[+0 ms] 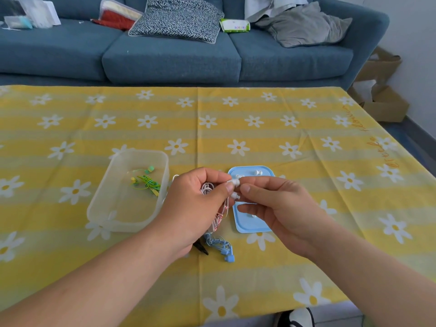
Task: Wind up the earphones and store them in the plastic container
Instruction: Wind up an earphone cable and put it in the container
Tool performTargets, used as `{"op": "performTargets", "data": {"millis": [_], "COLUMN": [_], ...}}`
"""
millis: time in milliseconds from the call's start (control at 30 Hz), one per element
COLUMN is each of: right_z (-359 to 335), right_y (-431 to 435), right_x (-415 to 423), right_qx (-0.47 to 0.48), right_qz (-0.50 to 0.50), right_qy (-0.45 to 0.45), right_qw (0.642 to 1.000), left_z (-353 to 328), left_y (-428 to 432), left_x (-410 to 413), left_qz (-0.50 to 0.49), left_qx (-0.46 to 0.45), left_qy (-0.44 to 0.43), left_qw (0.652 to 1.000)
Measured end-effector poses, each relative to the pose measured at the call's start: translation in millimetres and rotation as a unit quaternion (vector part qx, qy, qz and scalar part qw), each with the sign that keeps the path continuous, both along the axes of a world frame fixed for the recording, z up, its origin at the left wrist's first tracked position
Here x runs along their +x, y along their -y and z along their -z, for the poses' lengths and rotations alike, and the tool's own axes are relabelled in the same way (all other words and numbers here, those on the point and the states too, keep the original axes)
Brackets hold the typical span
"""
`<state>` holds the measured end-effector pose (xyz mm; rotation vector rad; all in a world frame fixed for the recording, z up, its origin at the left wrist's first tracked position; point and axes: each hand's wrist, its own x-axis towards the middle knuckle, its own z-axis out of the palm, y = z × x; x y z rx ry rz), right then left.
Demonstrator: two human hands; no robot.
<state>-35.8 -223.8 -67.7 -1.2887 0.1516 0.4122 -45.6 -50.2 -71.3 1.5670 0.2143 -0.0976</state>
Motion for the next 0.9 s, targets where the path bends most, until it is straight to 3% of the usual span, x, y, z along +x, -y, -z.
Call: {"op": "performTargets", "data": {"millis": [300,533,733,900], "right_z": [-0.9,0.4,-1.7,-1.7], "right_y": [0.5,-0.7,0.4,-0.5], "right_x": [0.7,-1.2,-1.6,-3.8], "right_qx": [0.021,-0.018,0.01,-0.022], "right_qz": [0.029,0.006,0.027,-0.026], "right_qy": [-0.017,-0.003,-0.02,-0.001], "right_qw": [0.999,1.0,0.999,0.999], "left_z": [4.2,6.8,4.7,7.4], "left_y": [-0.2,-1.5,-1.3,-2.2], "left_x": [2.2,2.7,3.4,3.2], "left_qz": [0.003,-0.011,-0.012,-0.013], "left_qx": [-0.033,-0.015,-0.013,-0.003], "left_qy": [-0.02,-0.019,-0.018,-0.024], "left_qw": [0.999,1.0,1.0,1.0]}}
